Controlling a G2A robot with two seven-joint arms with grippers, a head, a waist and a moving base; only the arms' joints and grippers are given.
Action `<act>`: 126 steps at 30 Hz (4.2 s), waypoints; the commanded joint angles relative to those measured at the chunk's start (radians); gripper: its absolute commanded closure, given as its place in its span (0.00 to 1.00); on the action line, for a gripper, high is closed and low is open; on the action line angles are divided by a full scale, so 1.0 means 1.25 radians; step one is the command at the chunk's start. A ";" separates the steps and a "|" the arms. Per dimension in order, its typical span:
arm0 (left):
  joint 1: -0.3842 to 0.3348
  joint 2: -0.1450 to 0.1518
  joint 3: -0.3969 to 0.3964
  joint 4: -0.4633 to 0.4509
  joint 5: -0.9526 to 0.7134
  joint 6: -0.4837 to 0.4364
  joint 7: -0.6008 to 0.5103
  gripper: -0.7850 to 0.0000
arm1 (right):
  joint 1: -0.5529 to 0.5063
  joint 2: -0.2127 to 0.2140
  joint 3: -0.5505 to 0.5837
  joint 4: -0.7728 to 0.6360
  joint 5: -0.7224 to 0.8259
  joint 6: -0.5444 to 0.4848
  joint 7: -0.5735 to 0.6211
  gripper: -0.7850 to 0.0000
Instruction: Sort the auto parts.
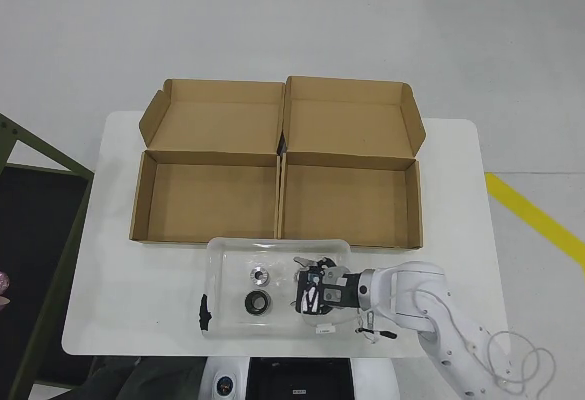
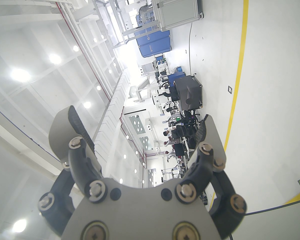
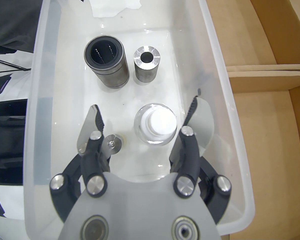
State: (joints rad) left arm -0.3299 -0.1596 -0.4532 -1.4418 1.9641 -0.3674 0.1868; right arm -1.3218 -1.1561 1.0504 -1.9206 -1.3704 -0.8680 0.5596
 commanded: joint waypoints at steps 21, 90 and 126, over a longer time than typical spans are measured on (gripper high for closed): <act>0.000 0.000 0.000 0.000 0.000 0.000 0.000 0.00 | 0.018 0.013 0.016 -0.026 0.054 -0.034 -0.156 1.00; 0.000 0.000 0.000 0.000 0.000 0.000 0.000 0.00 | 0.252 0.015 0.075 0.212 0.187 0.095 -0.283 1.00; 0.000 0.000 0.000 0.000 0.000 0.000 0.000 0.00 | 0.451 -0.050 -0.117 0.516 0.199 0.168 -0.204 0.59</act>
State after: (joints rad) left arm -0.3299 -0.1596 -0.4532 -1.4418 1.9641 -0.3674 0.1868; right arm -0.7609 -1.2174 0.9068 -1.2797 -1.1200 -0.6593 0.3040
